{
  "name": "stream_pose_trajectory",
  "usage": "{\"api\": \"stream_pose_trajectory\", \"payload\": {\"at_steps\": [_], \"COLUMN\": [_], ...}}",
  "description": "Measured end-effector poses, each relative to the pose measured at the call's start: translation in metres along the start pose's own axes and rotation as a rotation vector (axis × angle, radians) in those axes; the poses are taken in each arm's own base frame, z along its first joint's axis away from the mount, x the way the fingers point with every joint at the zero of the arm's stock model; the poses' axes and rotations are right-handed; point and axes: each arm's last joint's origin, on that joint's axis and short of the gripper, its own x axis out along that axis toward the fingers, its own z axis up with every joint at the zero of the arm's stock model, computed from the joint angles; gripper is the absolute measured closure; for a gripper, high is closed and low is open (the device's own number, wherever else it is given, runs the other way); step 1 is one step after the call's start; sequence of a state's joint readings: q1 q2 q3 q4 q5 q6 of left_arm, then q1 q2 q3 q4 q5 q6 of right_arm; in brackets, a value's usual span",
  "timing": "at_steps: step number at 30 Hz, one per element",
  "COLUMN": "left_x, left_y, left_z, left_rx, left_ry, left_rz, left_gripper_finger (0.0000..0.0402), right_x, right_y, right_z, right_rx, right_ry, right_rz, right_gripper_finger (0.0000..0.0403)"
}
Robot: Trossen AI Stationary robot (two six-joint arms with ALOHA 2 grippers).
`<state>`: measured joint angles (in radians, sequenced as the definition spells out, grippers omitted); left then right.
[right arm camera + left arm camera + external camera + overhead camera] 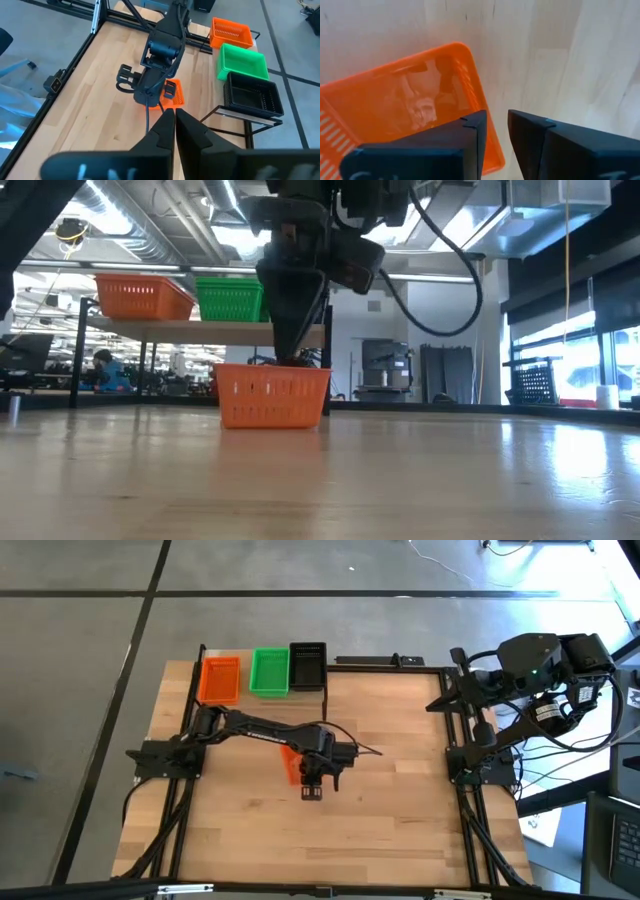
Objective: Stack baskets on shelf by color
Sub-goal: Stack the orange bin on the orange bins on the shelf
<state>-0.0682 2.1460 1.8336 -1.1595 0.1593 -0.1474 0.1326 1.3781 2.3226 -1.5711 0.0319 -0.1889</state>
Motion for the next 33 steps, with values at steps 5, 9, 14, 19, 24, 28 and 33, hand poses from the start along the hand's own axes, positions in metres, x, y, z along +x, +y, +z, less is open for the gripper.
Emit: {"api": "stream_pose_trajectory", "payload": {"at_steps": [5,9,14,19,24,28,33], "left_x": [-0.001,-0.001,-0.001,0.000,0.015,0.025,0.032], "left_y": [-0.002,-0.001,-0.001,-0.001,0.002,0.005,0.006], "left_z": [0.000,0.001,0.001,0.003,-0.002,-0.006,-0.009], "left_rx": [0.007,0.006,0.004,0.006,-0.027,-0.030,-0.031], "left_ry": [-0.015,-0.018,-0.027,-0.042,-0.022,-0.002,0.004], "left_rz": [0.033,0.048,0.063,0.060,0.061,0.064,0.066], "left_gripper_finger": [0.0333,0.0333,0.0333,0.0333,0.0333,0.0333,0.0333], "right_x": [0.000,0.000,0.000,0.000,0.000,0.000,0.000], "right_y": [0.000,0.000,0.000,0.000,0.000,0.000,0.000], "right_z": [0.000,0.000,0.000,0.000,0.000,0.000,0.000], "right_rx": [-0.008,-0.026,-0.026,-0.026,-0.026,-0.026,-0.029], "right_ry": [0.000,0.000,0.000,0.000,0.000,0.000,0.000], "right_rz": [0.000,0.000,0.000,0.000,0.000,-0.001,0.000], "right_gripper_finger": [0.0389,0.0389,0.0389,0.0389,0.0389,0.0389,0.0389]}}
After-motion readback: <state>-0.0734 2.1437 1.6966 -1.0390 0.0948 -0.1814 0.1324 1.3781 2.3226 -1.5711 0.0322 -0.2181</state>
